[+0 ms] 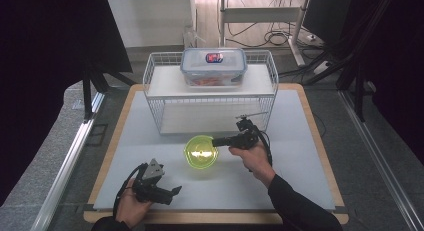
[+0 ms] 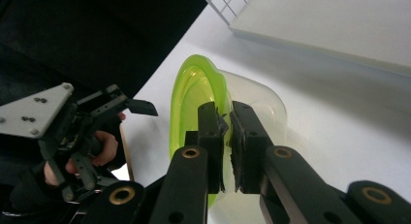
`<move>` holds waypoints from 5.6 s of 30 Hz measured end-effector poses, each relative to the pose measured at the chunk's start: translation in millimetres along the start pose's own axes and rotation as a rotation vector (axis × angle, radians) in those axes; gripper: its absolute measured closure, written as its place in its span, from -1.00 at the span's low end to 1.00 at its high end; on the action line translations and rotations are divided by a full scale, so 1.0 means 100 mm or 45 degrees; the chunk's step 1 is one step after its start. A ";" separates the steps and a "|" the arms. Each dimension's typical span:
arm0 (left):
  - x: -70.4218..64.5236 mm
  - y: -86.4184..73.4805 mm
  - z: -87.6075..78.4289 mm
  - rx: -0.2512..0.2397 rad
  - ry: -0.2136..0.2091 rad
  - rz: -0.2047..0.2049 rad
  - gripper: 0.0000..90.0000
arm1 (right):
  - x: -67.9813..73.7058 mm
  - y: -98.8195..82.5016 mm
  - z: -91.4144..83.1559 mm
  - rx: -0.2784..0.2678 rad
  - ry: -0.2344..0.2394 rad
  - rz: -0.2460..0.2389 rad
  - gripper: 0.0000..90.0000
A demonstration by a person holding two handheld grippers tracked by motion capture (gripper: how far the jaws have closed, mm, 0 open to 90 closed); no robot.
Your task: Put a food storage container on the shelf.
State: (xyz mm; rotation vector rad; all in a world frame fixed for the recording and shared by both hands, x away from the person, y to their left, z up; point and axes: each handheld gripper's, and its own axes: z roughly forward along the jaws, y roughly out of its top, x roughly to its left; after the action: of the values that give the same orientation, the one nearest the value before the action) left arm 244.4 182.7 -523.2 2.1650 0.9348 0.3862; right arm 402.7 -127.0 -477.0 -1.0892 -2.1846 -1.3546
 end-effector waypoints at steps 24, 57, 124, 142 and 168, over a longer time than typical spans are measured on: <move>0.00 0.00 0.00 -0.009 0.005 -0.009 -0.95 | 0.29 0.25 -0.58 -0.188 0.135 0.025 0.88; 0.01 0.00 -0.01 -0.022 -0.004 -0.010 -0.96 | 0.68 1.22 -1.33 -0.452 0.151 0.051 0.88; 0.00 -0.01 0.03 0.009 -0.057 -0.008 -0.96 | 0.55 2.24 -1.03 -0.495 -0.183 0.167 0.22; 0.00 0.00 0.03 0.009 -0.054 -0.005 -0.96 | 0.73 2.04 -1.21 -0.507 -0.302 -0.107 0.15; 0.00 -0.01 0.04 0.013 -0.042 -0.004 -0.96 | 0.65 0.64 -1.09 -0.347 -0.421 -0.495 -0.57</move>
State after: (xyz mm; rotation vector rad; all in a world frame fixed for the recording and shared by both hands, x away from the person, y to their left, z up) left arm 246.5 180.9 -526.5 2.1727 0.9238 0.3437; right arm 398.8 -177.7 -344.5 -1.0829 -2.6113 -1.7904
